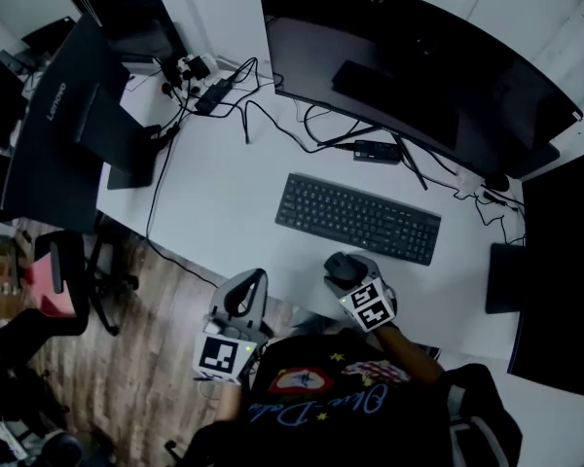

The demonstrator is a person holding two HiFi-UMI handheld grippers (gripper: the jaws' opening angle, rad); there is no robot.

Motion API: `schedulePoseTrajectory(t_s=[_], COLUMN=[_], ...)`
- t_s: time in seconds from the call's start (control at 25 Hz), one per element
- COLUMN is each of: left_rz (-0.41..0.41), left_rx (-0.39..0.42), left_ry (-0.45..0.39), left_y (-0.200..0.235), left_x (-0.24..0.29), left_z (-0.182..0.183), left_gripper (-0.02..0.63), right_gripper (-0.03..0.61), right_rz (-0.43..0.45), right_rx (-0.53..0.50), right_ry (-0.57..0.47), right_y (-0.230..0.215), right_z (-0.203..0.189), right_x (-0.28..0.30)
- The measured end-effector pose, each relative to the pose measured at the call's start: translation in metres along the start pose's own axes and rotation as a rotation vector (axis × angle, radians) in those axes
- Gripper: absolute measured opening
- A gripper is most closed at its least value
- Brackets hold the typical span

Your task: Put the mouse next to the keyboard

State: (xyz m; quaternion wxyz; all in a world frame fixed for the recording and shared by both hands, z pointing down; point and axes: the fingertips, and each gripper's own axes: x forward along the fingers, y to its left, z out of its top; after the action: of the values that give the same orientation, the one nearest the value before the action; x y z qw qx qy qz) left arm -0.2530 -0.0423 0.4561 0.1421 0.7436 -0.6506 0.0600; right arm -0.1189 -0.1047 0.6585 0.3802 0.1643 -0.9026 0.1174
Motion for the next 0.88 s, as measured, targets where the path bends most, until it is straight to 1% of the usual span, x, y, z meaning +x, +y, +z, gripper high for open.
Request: schedulePoseTrajectory(t_s=[0.12, 0.24, 0.36, 0.64, 0.88], left_rz=[-0.022, -0.042, -0.076, -0.187, -0.262], left_rx=[0.005, 0.005, 0.011, 0.021, 0.034], left_ry=[-0.002, -0.003, -0.005, -0.005, -0.016], left_y=[0.004, 0.010, 0.012, 0.009, -0.002], left_x=[0.003, 0.010, 0.019, 0.051, 0.079], left_z=[0.002, 0.003, 0.004, 0.009, 0.013], left_gripper=[0.005, 0.005, 0.004, 0.004, 0.005], right_gripper=[0.282, 0.282, 0.282, 0.282, 0.282], right_rz=[-0.005, -0.005, -0.029, -0.130, -0.239], right_rx=[0.015, 0.052, 0.088, 0.185, 0.259], right_ry=[0.004, -0.006, -0.027, -0.114, -0.214], right_y=[0.000, -0.002, -0.006, -0.027, -0.061], right_z=[0.001, 0.004, 0.010, 0.036, 0.046], right_x=[0.000, -0.002, -0.009, -0.033, -0.065])
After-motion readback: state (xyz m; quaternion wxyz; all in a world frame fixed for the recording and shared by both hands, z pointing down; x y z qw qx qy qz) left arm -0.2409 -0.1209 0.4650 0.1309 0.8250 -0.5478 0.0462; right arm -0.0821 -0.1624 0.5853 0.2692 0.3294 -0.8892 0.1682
